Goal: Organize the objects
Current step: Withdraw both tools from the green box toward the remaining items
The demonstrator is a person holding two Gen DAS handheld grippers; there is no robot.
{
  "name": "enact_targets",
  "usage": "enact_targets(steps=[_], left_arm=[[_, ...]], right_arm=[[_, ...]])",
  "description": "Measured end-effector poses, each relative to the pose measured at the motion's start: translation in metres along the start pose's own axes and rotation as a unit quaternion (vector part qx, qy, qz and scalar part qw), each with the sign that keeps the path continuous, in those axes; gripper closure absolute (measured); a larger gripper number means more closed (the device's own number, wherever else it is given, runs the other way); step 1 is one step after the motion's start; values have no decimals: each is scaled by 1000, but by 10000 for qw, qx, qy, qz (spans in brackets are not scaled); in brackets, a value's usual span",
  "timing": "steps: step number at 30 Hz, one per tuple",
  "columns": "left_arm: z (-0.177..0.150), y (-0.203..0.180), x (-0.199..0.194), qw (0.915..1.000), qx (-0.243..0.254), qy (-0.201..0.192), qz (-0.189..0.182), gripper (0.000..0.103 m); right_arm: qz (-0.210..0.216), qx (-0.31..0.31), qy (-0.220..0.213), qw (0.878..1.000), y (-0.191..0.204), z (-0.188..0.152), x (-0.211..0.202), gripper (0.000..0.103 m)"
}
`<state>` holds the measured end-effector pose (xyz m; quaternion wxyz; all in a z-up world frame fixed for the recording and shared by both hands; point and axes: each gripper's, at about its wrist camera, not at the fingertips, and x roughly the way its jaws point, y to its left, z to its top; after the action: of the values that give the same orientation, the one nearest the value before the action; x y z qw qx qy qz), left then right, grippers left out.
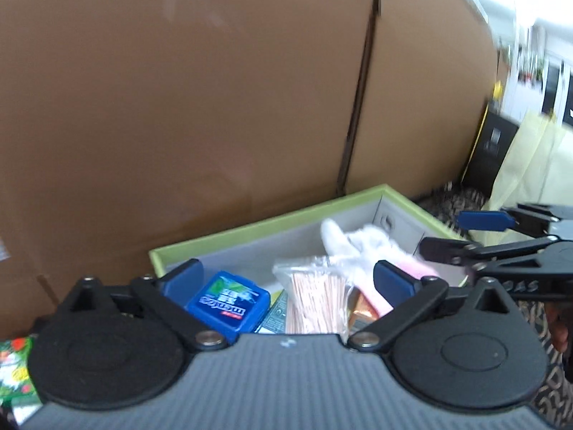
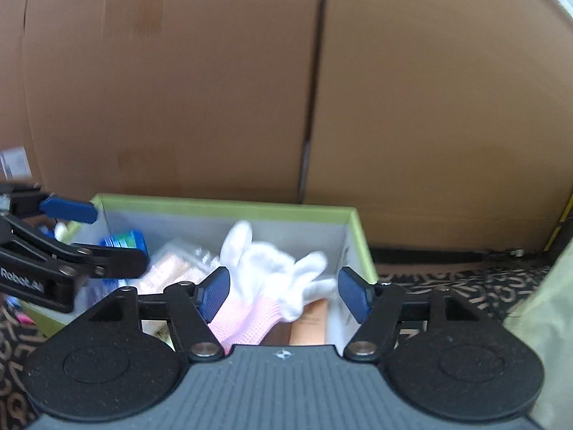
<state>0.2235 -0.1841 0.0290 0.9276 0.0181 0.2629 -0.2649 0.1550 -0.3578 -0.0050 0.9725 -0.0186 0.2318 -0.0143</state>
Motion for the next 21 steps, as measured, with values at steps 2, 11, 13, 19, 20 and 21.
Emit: enact_targets(steps=[2,11,13,19,20,21], left_arm=[[-5,3,-23,9998,-59,-169,16,0],[-75,38,-130,9941,-374,-376,942,0],[-94,54,-146,9913,-649,-233,1117,0],[-143,100,-172,9790,-1306,112,1561,0],[-148,105,-175,9770,-1346,137,1651,0],[-151,112,-181,9758,-1377,138,1694,0]], right_arm=[[-44,167,-243,9996,2,2,-23,24],[703,819,-893,9901,45,-27,-105,11],[873,811,-916,9886,64,-42,-110,11],[1493,763,-527,9844,127,-84,-98,11],[1630,735,-381,9832,136,-84,-91,11],[1740,682,-246,9821,147,-87,-85,11]])
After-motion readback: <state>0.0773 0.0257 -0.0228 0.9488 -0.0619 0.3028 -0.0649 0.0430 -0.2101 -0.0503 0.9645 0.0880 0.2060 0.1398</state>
